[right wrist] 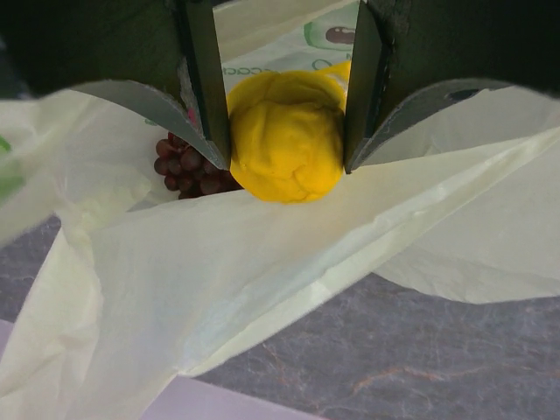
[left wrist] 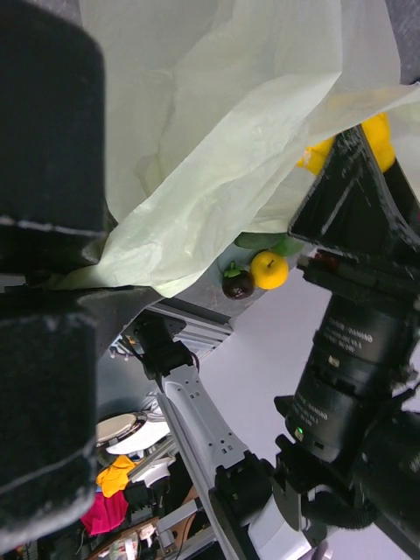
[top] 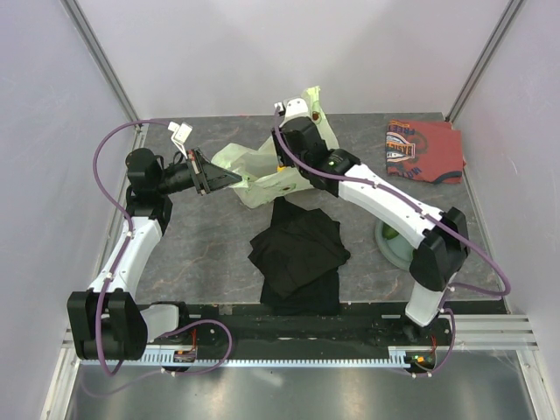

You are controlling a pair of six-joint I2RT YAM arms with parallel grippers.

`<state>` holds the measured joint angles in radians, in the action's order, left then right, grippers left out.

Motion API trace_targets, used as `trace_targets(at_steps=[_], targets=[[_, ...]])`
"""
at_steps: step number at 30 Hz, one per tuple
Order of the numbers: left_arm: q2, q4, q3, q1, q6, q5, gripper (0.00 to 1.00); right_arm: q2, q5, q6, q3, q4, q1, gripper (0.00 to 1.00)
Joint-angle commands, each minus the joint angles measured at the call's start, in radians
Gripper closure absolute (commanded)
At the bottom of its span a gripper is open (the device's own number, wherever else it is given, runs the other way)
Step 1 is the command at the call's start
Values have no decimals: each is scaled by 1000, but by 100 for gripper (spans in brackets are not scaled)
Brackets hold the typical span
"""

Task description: Place the fruits into the plastic bag

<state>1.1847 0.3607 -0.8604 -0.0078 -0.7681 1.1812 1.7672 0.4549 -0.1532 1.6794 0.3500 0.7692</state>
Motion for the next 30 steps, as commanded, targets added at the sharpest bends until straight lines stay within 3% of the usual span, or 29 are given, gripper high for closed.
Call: trace_targets(at_steps=[1, 13, 19, 25, 30], targets=[[-3, 4, -17, 2, 41, 5, 98, 92, 21, -40, 66, 64, -4, 100], [10, 3, -17, 0, 33, 5, 98, 276, -108, -128, 151, 95, -85, 98], [16, 3, -16, 0, 30, 5, 98, 336, -122, -143, 169, 89, -105, 79], [20, 3, -17, 0, 27, 5, 98, 325, -133, -141, 155, 80, -110, 46], [20, 3, -17, 2, 27, 6, 98, 302, -150, -120, 144, 78, -108, 26]])
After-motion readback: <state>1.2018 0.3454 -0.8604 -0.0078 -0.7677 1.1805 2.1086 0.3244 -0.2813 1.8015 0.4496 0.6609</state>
